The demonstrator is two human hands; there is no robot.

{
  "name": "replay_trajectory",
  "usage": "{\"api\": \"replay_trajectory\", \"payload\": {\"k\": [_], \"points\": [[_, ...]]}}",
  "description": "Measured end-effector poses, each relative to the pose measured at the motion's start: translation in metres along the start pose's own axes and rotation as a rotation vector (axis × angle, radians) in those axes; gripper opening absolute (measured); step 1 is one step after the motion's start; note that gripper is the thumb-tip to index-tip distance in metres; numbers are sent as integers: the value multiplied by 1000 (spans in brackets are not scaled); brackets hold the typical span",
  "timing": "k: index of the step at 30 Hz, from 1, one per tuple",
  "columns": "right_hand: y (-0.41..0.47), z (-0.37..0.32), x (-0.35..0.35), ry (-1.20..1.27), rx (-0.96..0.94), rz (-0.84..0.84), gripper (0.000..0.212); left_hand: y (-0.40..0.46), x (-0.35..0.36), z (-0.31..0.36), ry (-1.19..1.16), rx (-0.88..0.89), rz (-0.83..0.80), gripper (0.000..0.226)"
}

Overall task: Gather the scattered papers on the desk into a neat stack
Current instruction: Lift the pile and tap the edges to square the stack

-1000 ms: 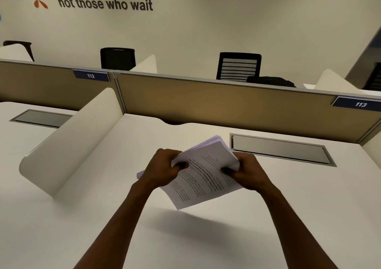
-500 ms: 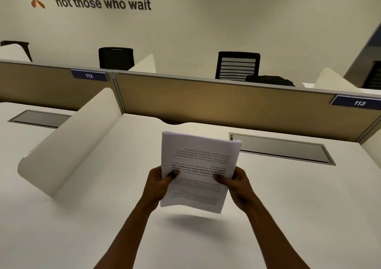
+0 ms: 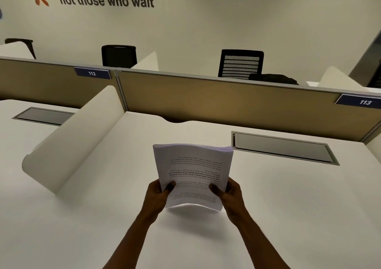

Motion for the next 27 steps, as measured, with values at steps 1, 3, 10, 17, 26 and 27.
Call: {"api": "replay_trajectory", "payload": {"k": [1, 3, 10, 17, 26, 27], "points": [[-1, 4, 1, -13, 3, 3, 32, -2, 1, -3, 16, 2, -6, 20], [-3, 14, 2, -44, 21, 22, 32, -5, 3, -9, 31, -2, -10, 18], [-4, 18, -1, -93, 25, 50, 32, -7, 2, -8, 61, -8, 15, 17], [-5, -5, -9, -191, -49, 43, 29, -9, -19, 73, 317, 228, 210, 93], [2, -74, 7, -653, -304, -43, 29, 25, 34, 210, 931, 486, -299, 67], [1, -80, 10, -688, -322, -57, 29, 27, 35, 209, 882, 464, -321, 44]]}}
Point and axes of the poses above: each hand's wrist, its own y-axis towards the middle knuckle, its own x-axis out of the palm, z = x × y, the point moved 9 cm from there along y, towards the middle knuckle, and after that the axes turned 7 degrees about x, right-handed, at the moved point
